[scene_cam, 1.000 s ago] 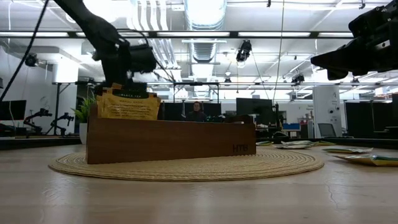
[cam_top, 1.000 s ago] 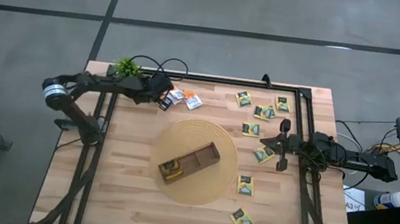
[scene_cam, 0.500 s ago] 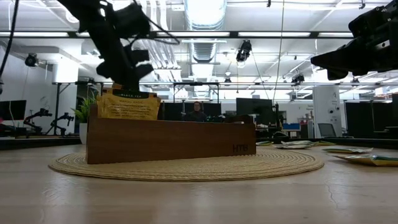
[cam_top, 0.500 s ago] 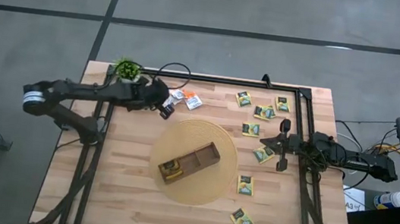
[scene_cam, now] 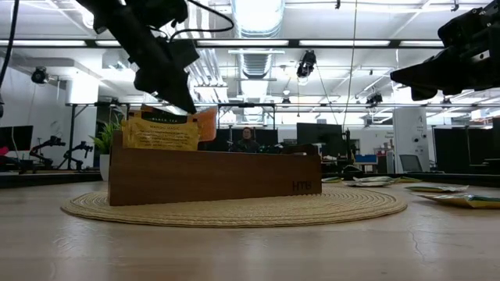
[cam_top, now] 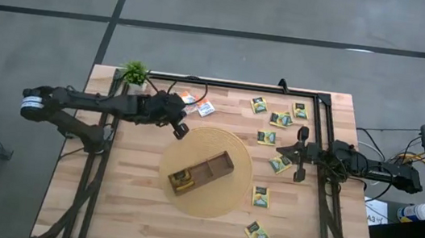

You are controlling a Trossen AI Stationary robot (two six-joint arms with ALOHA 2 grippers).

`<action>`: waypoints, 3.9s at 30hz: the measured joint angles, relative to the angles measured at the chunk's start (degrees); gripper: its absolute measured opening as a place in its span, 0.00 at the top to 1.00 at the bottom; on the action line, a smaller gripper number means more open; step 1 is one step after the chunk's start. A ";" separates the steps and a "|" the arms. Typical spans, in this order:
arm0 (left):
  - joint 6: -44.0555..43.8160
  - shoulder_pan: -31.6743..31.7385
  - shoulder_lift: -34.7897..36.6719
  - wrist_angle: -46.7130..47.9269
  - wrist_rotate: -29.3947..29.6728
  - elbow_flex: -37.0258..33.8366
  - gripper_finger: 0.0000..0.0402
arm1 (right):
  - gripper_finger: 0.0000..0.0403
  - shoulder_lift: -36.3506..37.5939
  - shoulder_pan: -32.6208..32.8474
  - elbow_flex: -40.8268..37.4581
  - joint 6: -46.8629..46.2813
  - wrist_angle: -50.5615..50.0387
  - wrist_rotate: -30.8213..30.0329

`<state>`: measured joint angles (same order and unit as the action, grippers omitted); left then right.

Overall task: Pick & Place Tea
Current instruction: Put the orange tea sachet into the mid section of the wooden organizer

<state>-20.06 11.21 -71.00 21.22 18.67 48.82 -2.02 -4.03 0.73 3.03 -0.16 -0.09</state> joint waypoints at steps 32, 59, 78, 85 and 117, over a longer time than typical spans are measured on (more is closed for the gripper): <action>-10.69 -25.38 -2.65 -10.56 -0.66 -0.20 1.00 | 0.98 0.00 0.00 0.00 0.00 -0.01 0.02; -18.16 -32.72 -10.54 -12.96 -1.74 2.62 1.00 | 0.98 0.00 0.00 0.02 0.00 0.00 0.00; -21.25 -32.10 -10.54 -8.57 0.99 2.32 1.00 | 0.98 0.00 0.00 0.02 0.00 -0.01 0.00; -22.97 -29.84 -10.54 -8.59 1.01 0.02 1.00 | 0.98 0.00 0.00 0.02 0.00 -0.02 0.00; -24.15 -24.25 -10.54 -8.57 2.39 -3.08 1.00 | 0.98 0.00 0.00 0.02 0.00 -0.02 0.01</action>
<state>-44.22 -13.04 -81.54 12.65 21.06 45.74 -2.02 -4.03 0.75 3.03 -0.18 -0.08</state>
